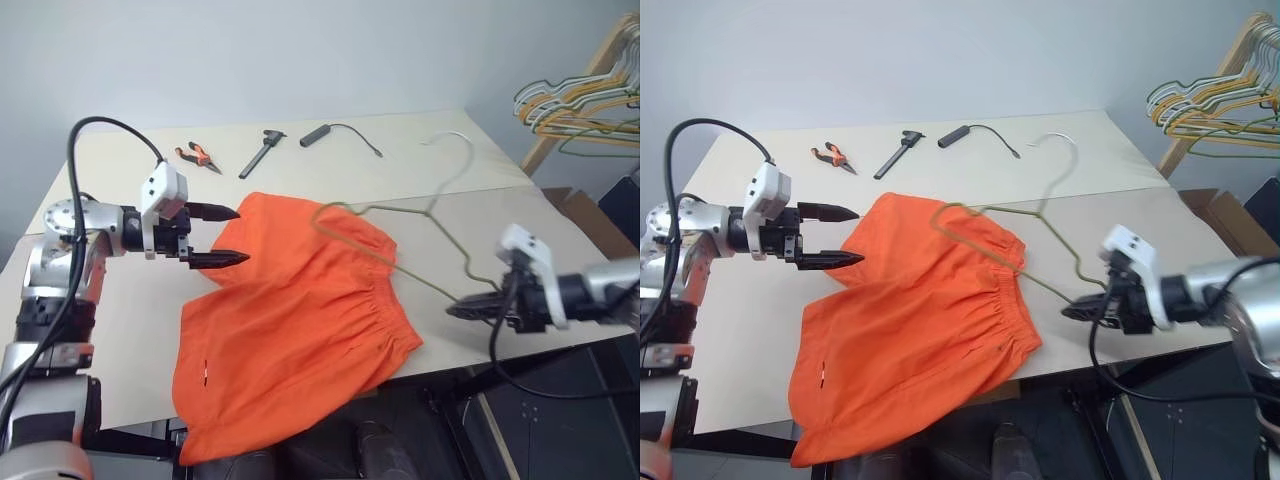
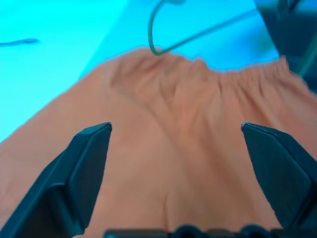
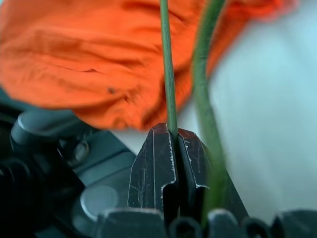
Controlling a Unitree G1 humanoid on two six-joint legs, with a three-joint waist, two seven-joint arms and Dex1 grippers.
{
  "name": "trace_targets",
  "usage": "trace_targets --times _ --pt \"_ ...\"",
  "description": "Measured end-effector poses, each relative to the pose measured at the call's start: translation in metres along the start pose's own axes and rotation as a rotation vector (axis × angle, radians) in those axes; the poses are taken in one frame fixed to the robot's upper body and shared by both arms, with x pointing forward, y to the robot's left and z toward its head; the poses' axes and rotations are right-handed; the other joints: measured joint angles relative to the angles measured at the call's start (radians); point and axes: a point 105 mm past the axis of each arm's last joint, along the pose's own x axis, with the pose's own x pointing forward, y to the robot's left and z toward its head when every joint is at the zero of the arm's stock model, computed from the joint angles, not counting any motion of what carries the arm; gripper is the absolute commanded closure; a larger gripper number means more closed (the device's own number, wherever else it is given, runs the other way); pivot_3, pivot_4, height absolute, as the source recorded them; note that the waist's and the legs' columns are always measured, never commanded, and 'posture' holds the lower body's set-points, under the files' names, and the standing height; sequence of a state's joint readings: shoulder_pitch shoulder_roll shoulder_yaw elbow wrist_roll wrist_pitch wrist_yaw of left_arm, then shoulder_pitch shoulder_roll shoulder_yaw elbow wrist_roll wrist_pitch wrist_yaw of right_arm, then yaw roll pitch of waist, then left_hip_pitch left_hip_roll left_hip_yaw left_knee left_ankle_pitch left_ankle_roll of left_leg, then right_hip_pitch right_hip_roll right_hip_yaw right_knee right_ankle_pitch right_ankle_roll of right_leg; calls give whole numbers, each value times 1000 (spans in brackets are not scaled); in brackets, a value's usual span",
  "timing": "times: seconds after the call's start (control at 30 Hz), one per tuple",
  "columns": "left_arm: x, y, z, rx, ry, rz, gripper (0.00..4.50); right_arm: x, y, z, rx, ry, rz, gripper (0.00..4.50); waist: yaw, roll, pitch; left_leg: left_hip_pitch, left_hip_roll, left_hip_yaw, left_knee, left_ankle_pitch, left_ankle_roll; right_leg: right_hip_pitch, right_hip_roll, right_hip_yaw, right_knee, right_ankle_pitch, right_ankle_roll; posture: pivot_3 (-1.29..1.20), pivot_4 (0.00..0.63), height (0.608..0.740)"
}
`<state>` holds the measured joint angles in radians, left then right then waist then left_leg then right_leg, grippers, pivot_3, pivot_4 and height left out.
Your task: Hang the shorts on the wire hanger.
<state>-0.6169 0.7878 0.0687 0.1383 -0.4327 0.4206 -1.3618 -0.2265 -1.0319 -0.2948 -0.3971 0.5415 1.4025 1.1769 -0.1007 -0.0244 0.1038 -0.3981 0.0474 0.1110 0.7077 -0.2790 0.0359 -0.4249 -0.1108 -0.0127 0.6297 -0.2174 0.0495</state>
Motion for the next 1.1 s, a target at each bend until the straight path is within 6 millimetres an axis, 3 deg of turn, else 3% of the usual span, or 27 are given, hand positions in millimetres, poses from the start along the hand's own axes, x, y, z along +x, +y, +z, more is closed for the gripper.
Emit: trace_targets --times 0.07,0.17,0.27,0.43,0.7,0.87,1.1 --pt "3 -15 4 -3 -38 -29 17 -11 -3 -17 134 -11 -37 4500 6 0 0 1 0 0 0 0 0 1 0 0 0 0 0 -159 111 740" --pt "3 -39 7 -9 -79 -96 17 -21 -2 -58 347 16 -59 4500 11 0 0 4 0 0 0 -1 1 4 0 0 0 0 0 -162 115 740" --pt "1 -48 12 -17 -91 -127 17 -20 3 -76 419 41 -48 4500 12 0 1 7 0 1 0 -1 1 5 0 3 0 0 -1 -168 117 740" --pt "1 -57 12 -26 -92 -156 17 -17 3 -80 449 19 -50 4500 4 -1 1 14 0 1 0 -1 1 12 1 4 -1 -2 -4 -156 113 740" --pt "-1 -60 12 -32 -84 -166 17 -6 14 -76 443 31 43 4500 9 -1 1 12 0 0 -2 -2 1 11 1 3 -3 0 -2 -141 118 740" --pt "-1 -63 12 -21 -71 -165 17 0 9 -75 449 47 33 4500 15 -1 1 9 0 1 -3 -2 2 7 1 4 -4 0 -2 -124 117 740" --pt "-8 -68 10 -31 -46 -169 17 -18 -3 -81 505 35 -44 4500 41 -1 1 8 -1 1 -6 -2 2 5 1 3 -4 -1 -2 -111 114 740"
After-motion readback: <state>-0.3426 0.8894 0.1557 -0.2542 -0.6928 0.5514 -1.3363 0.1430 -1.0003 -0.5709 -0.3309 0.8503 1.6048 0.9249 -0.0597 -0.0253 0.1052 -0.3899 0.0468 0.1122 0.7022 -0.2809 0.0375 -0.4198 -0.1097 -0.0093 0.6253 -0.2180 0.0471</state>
